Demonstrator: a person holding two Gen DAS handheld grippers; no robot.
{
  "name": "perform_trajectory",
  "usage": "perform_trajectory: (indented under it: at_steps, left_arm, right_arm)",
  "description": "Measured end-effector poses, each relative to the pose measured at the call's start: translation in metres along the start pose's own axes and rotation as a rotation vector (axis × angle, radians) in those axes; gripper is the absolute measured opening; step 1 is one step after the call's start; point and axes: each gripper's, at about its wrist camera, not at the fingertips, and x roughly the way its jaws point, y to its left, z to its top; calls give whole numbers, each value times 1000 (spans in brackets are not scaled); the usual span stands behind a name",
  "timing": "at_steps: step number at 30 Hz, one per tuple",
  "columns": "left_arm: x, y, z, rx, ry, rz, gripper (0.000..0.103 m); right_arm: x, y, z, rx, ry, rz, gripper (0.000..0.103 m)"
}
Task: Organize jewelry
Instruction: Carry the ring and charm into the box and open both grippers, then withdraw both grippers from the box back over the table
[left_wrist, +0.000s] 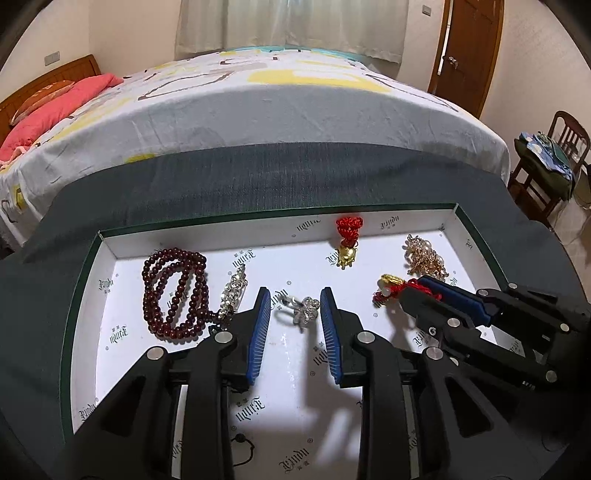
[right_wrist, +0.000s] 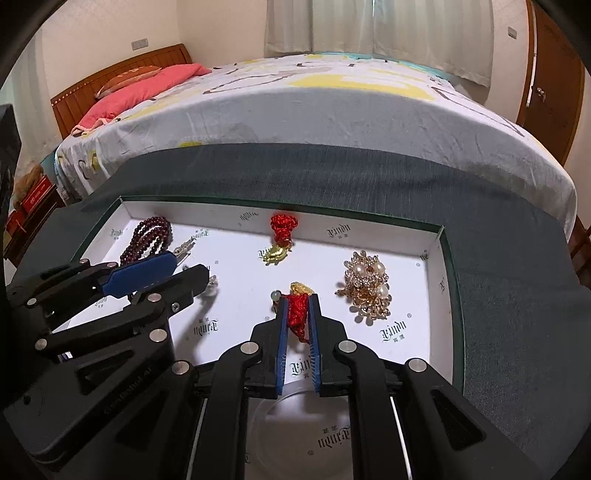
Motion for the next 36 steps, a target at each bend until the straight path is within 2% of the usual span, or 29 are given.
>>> perform_trajectory:
  at_steps: [5,10,13,17,21,28,30,36]
  left_arm:
    - [-1,2,0,-8,0,0,36]
    - [-3,7,0,-39,-11,-4,54]
    - [-5,6,0,-36,-21,-1,57]
    - [-7,7,0,-43,-25,3,58]
    - [-11,12,-1,-55,-36,2,66]
    - [-33,16,-1,-52,-85,4,76]
    - [-42,17,-2,-51,-106,11,78]
    - [-84,23,-5,-58,-174,25,80]
  right_arm:
    - [0,-2,0,14,-4,-3,12]
    - [-1,-8,0,35,-5,-7,12]
    - [-2,-10,-1,38,-9,-12,13]
    - [-5,-15,-3,60,-22,-26,31]
    - [-10,-19,-5,65,-40,-39,45]
    - [-27,-18,-9,67,-80,-40,48]
    - [-39,-19,-10,74,-103,-41,54]
    - [-77,-16,-15,77,-163,-43,56]
